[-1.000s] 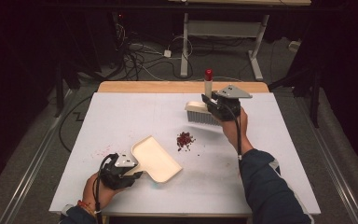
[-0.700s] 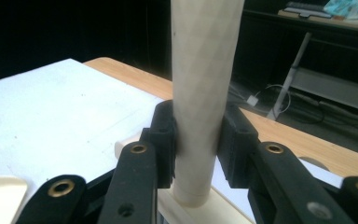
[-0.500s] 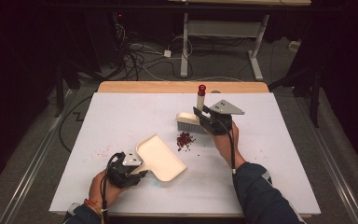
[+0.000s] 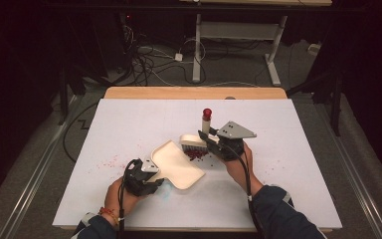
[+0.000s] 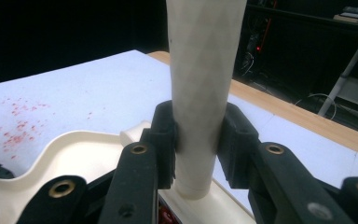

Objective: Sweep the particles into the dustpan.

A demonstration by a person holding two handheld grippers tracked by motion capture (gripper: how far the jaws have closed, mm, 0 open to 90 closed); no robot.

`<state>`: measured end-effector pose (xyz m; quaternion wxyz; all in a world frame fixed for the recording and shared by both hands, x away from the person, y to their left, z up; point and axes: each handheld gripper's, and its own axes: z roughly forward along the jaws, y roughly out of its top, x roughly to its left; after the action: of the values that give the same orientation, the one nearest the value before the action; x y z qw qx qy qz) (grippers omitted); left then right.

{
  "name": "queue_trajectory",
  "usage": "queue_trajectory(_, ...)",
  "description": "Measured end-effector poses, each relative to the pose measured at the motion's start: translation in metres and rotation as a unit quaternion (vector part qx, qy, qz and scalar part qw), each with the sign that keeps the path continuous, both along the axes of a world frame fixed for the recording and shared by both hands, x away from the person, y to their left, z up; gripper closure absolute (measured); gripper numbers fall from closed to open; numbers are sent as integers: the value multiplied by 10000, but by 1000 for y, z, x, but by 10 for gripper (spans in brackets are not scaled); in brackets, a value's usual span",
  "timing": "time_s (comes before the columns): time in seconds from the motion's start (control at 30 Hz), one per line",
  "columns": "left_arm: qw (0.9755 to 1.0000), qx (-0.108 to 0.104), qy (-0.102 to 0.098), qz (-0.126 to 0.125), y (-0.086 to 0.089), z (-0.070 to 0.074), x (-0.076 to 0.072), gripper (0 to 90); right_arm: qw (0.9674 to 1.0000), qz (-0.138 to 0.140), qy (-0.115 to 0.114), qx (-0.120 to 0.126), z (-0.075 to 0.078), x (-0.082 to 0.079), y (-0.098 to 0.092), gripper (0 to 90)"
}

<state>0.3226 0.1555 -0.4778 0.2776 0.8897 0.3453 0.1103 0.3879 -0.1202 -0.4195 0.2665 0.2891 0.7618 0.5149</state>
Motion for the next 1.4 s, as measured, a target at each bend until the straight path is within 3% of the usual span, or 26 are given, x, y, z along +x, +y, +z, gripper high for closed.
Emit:
queue_trajectory(0.33, 9997, 27, 107, 204, -16, 3, 2, 635, 9998, -185, 33, 18, 0, -19, 9, 706)
queue_trajectory(0.57, 9995, -15, 102, 288, -19, 2, 3, 635, 9998, -194, -5, -107, -1, -32, 20, 705)
queue_trajectory(0.93, 9996, -36, 76, 262, -18, 1, 4, 634, 9997, 184, -11, -158, 0, -56, 40, 705)
queue_trajectory(1.23, 9998, -28, 45, 194, -16, 1, 4, 634, 9996, 269, 99, -26, 5, -56, 34, 707)
queue_trajectory(1.4, 9999, -31, 7, 133, -12, 1, 4, 634, 9993, 302, 116, 181, 13, -55, 25, 707)
